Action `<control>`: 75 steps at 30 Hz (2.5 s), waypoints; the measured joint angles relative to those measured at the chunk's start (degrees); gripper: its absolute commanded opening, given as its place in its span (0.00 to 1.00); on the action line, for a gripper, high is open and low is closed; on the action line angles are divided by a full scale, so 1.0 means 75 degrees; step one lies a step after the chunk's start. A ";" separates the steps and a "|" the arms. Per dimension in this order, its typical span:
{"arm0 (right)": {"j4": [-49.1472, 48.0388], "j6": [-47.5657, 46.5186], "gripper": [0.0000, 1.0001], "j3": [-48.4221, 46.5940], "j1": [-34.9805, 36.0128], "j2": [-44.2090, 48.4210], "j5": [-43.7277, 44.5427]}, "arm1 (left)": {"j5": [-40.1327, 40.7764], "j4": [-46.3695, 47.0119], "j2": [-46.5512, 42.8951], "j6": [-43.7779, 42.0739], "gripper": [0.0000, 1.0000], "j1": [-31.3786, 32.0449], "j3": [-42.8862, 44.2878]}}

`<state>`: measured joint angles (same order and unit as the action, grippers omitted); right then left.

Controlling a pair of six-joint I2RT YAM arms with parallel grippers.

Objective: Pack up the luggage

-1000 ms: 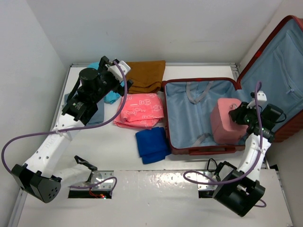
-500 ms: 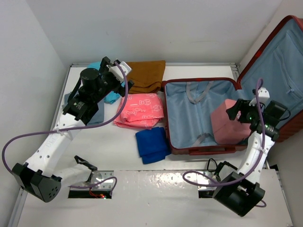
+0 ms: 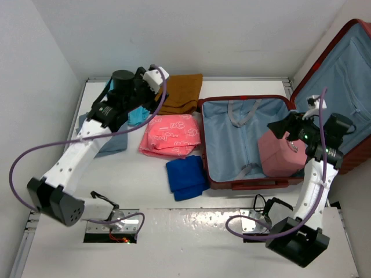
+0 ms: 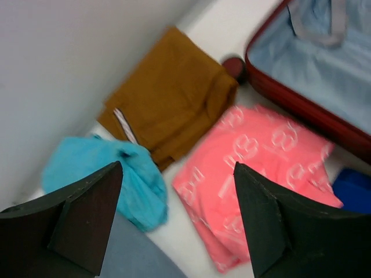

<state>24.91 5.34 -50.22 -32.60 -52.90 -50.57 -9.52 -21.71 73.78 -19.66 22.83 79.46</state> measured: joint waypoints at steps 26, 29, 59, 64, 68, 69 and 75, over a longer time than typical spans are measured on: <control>0.0877 0.0396 0.76 -0.0425 0.2634 -0.0624 0.0595 | -0.1466 -0.0761 0.3675 0.4739 1.00 -0.2253 -0.1515; 0.0953 0.0318 0.76 -0.0455 0.2725 -0.0627 0.0731 | -0.1437 -0.0688 0.3993 0.4951 1.00 -0.2323 -0.1515; 0.1288 -0.0117 0.76 -0.0743 0.2975 -0.0708 0.1154 | -0.3045 0.0711 0.3357 0.5033 0.00 -0.2556 -0.2305; 0.1381 -0.0172 0.75 -0.0769 0.2964 -0.0539 0.1361 | -0.2876 0.0405 0.1734 0.4447 0.00 -0.2468 -0.2148; 0.1250 0.0085 0.75 -0.0769 0.2669 -0.0146 0.1775 | -0.2253 0.0210 0.0746 0.3742 0.00 -0.1935 -0.1262; 0.1154 0.0219 0.75 -0.0766 0.2506 -0.0020 0.1932 | -0.2055 0.0192 0.0568 0.3544 0.00 -0.1716 -0.0976; 0.0627 0.1221 0.76 -0.0918 0.1064 0.0411 0.2678 | -0.0997 0.0271 0.0329 0.2305 0.00 -0.0254 0.0519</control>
<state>29.61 14.50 -57.10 -24.62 -49.82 -30.48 -16.99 -19.68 76.25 -2.37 20.93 83.35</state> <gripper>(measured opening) 0.753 0.090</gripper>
